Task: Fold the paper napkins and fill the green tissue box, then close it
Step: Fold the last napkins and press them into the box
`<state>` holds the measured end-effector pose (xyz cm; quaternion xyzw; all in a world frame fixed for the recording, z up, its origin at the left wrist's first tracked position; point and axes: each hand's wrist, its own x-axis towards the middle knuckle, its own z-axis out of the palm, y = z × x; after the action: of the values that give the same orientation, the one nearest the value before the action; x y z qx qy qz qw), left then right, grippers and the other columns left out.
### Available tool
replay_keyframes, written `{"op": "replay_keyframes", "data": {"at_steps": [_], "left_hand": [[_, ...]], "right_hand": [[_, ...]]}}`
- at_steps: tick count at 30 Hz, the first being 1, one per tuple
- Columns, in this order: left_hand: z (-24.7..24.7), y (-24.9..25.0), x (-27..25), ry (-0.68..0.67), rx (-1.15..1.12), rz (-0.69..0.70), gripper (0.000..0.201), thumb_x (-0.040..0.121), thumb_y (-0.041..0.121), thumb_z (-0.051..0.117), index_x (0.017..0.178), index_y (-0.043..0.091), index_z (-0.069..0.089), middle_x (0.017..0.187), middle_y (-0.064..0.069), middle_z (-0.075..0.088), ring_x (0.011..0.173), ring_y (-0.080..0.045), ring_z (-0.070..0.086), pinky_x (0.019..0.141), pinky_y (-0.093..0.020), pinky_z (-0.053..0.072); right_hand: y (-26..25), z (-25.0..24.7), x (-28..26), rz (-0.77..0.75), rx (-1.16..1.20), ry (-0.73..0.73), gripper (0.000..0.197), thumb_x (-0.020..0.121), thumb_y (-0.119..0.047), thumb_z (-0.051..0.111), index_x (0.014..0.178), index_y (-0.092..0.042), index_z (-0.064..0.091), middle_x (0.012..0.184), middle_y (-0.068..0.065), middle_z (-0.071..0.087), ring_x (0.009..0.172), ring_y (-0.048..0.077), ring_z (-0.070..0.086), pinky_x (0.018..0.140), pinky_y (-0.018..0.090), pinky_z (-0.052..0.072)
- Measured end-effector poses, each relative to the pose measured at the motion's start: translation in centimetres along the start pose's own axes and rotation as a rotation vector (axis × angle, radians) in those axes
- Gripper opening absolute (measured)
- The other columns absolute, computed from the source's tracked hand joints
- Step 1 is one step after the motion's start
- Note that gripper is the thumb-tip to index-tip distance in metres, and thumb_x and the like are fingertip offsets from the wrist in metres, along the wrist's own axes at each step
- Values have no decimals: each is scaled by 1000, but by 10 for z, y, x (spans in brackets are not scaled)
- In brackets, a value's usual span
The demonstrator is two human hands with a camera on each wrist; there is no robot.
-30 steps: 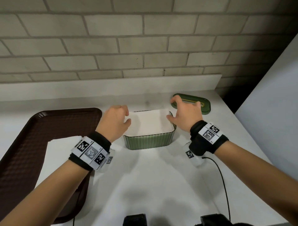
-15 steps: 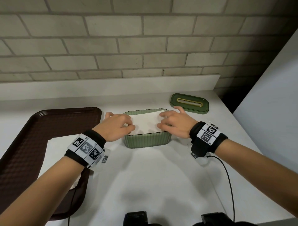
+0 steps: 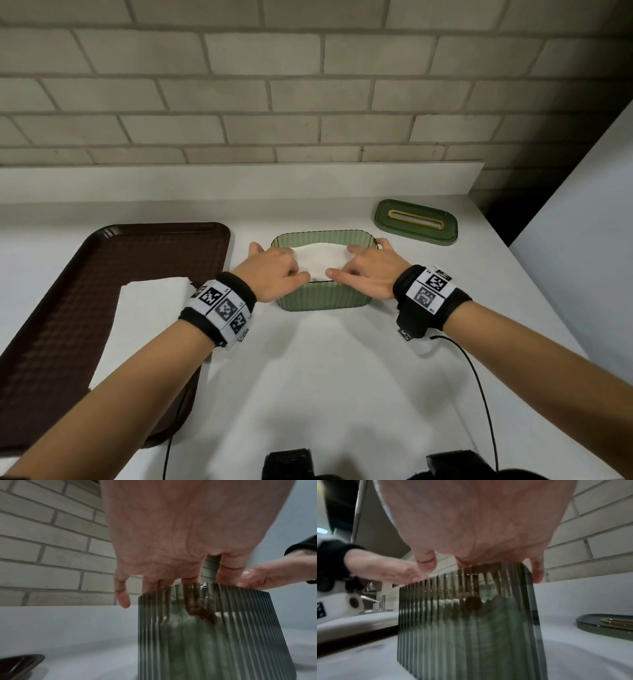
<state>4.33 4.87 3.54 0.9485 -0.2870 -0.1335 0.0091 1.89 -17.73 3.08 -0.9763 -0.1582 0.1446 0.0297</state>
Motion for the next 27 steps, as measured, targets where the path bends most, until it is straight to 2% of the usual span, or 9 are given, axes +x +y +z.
{"op": "replay_keyframes", "data": {"at_steps": [2,5,7,9,11,15,18,21,27], "left_hand": [[-1,2,-3,39,-34,-7,59,88,50,24,65,8,59,84,2,58,119,-19,52,88,-43,28],[-7,-6,-29,169,-177,-23,51,97,45,28,83,14,66,117,1,61,132,-15,41,96,-41,25],[-11,-19,-58,289,-275,-77,37,96,42,37,101,18,66,134,-2,54,132,-18,43,103,-41,31],[-11,-39,-92,334,-357,-203,31,96,30,48,123,17,57,134,-6,55,120,-22,54,100,-40,42],[-6,-58,-131,276,-391,-385,41,96,27,52,135,15,47,123,-10,61,107,-24,62,89,-34,49],[27,-78,-191,139,-362,-632,49,90,33,60,135,18,49,129,-11,58,118,-24,55,97,-32,43],[59,-82,-208,96,-383,-582,69,80,37,73,139,17,45,141,-3,50,129,-19,47,108,-29,36],[76,-86,-216,73,-376,-507,88,75,37,79,147,16,34,155,0,32,140,-14,34,116,-28,26],[78,-84,-213,79,-315,-502,75,84,34,71,147,17,34,152,1,37,136,-19,41,112,-30,32]], "right_hand": [[-3,-1,1,14,-42,-2,90,78,-80,-2,86,-33,74,118,3,62,130,18,45,113,50,3],[-16,-20,-2,-18,-66,144,86,84,-76,1,82,-34,76,133,3,55,127,18,45,114,49,-2],[-36,-30,-2,-93,-18,284,87,85,-74,2,80,-28,75,129,-1,55,120,17,48,115,45,3],[-64,-33,2,-200,56,372,82,88,-70,7,81,-24,73,117,-5,57,111,15,51,113,41,11],[-96,-27,10,-341,144,399,63,92,-64,23,74,-22,66,103,-7,58,98,13,54,108,39,24],[-161,-3,31,-576,259,279,10,90,-29,59,88,-19,62,99,-4,61,89,16,58,90,38,45],[-200,24,49,-618,248,98,39,84,-17,67,122,-19,58,127,-2,59,115,18,55,98,33,44],[-227,41,61,-677,139,-17,66,81,-21,74,141,-19,47,149,3,44,137,19,40,113,32,30],[-250,50,71,-689,76,-8,49,82,-35,71,128,-24,60,126,4,63,118,26,56,96,41,46]]}}
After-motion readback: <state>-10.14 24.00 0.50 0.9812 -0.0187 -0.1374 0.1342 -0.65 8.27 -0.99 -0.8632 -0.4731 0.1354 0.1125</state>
